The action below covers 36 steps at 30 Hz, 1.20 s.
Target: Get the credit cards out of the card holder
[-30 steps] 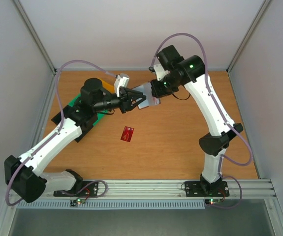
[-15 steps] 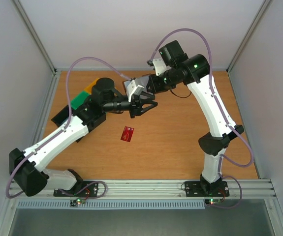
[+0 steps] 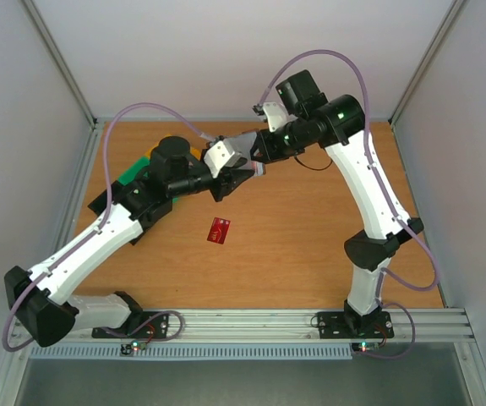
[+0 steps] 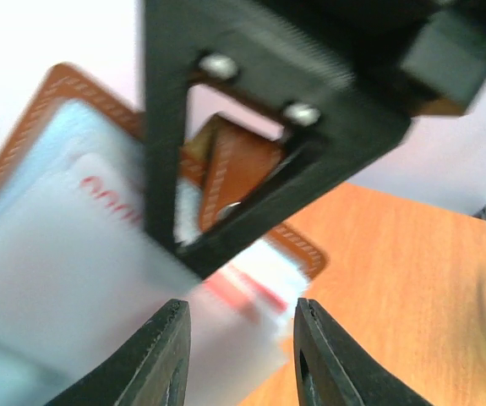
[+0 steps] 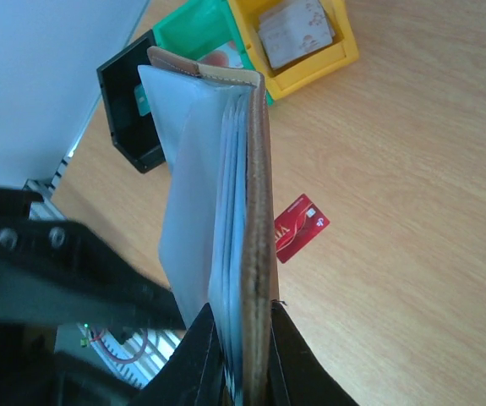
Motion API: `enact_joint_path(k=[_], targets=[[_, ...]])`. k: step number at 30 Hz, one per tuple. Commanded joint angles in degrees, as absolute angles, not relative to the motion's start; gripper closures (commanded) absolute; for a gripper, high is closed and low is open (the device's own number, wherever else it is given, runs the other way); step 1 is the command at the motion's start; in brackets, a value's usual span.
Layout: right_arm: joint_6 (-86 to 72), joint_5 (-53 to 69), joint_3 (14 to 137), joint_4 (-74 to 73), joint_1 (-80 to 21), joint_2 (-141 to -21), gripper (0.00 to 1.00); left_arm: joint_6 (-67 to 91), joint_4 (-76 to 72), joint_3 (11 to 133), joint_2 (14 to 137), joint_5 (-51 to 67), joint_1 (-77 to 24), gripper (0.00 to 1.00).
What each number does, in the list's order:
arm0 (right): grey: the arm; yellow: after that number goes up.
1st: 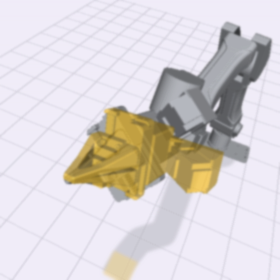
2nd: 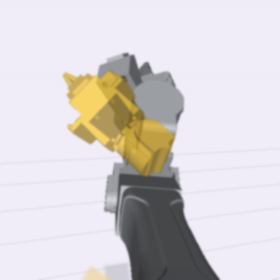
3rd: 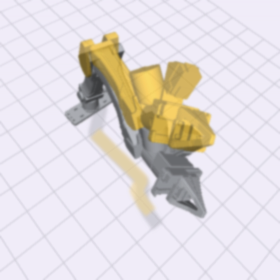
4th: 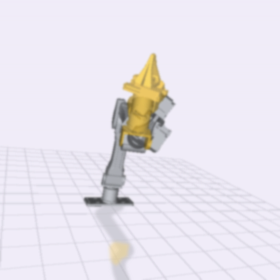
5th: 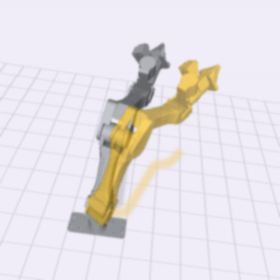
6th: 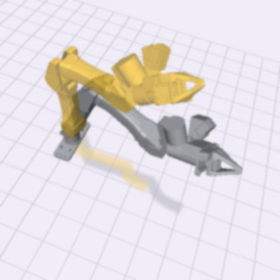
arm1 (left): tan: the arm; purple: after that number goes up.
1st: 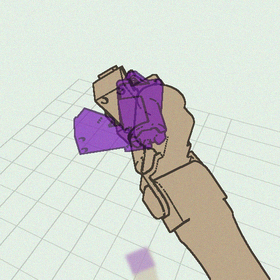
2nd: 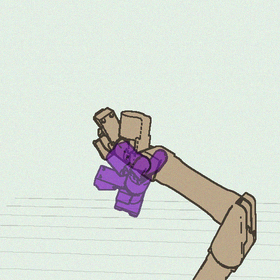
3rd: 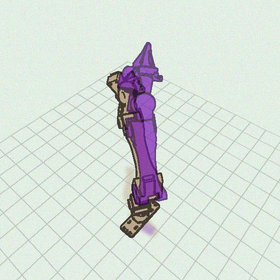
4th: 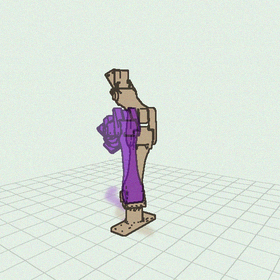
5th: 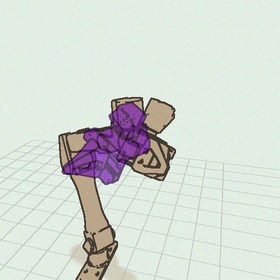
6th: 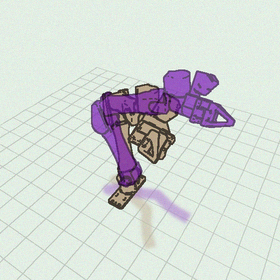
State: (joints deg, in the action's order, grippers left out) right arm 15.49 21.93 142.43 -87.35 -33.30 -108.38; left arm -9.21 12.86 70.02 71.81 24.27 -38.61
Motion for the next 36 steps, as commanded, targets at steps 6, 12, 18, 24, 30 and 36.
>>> enact_joint_path(k=[6, 12, 18, 24, 30, 36], targets=[[16.8, 24.5, 141.7, -85.5, -33.6, -104.8, 0.99, -6.1, 16.4, 68.8, 71.5, 14.0, -35.2, 0.63], [14.9, 23.8, 141.0, -85.2, -33.5, -105.6, 0.99, -4.4, 14.9, 70.9, 71.1, 22.3, -34.9, 0.28], [13.0, 25.4, 141.0, -81.8, -34.0, -105.7, 0.99, 11.1, 10.4, 70.5, 73.3, 26.2, -34.8, 0.01], [14.4, 26.4, 140.7, -81.7, -34.8, -105.3, 0.99, 15.8, 9.5, 71.2, 74.7, 24.7, -33.6, 0.31], [17.3, 27.2, 139.6, -82.8, -34.5, -103.9, 0.99, 16.8, 10.1, 70.2, 73.3, 23.6, -32.3, 0.57], [17.9, 40.2, 134.6, -79.7, -30.7, -100.6, 0.99, 17.9, 17.3, 67.6, 72.1, 15.4, -29.0, 0.53]])
